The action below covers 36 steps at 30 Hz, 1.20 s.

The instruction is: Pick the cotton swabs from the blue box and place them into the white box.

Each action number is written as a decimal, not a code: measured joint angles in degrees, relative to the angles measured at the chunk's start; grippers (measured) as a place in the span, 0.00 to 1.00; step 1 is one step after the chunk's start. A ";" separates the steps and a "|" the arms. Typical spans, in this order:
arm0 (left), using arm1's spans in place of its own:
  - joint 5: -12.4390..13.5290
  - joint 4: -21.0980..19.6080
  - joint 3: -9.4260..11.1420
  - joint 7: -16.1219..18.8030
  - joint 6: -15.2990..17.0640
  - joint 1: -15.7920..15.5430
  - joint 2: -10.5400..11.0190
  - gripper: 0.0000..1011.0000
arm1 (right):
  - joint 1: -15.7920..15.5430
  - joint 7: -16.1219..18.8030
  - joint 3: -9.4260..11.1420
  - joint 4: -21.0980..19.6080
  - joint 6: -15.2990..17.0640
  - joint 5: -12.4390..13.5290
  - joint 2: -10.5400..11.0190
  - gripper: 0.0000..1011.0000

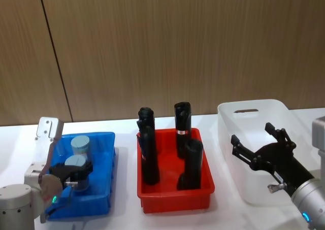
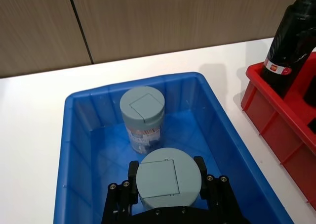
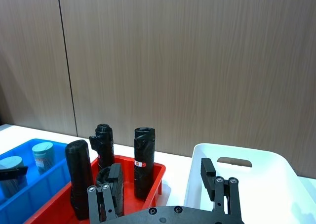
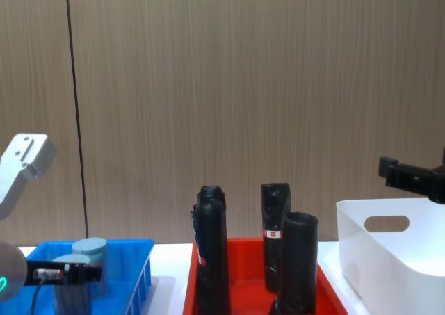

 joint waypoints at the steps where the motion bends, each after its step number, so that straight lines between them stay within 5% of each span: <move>1: 0.08 -0.41 -0.01 0.18 -0.08 0.18 0.07 0.66 | 0.00 0.00 0.00 0.00 0.00 0.00 0.00 0.99; 15: 2.17 -11.19 -0.51 0.38 -3.01 4.49 2.59 0.66 | 0.00 0.00 0.00 0.00 0.00 0.00 0.00 0.99; 25: 3.14 -18.43 -1.27 -5.06 -6.38 6.91 5.08 0.66 | 0.00 0.00 0.00 0.00 0.00 0.00 0.00 0.99; 36: 2.42 -21.85 -1.89 -12.95 -9.64 7.60 6.64 0.66 | 0.00 0.00 0.00 0.00 0.00 0.00 0.00 0.99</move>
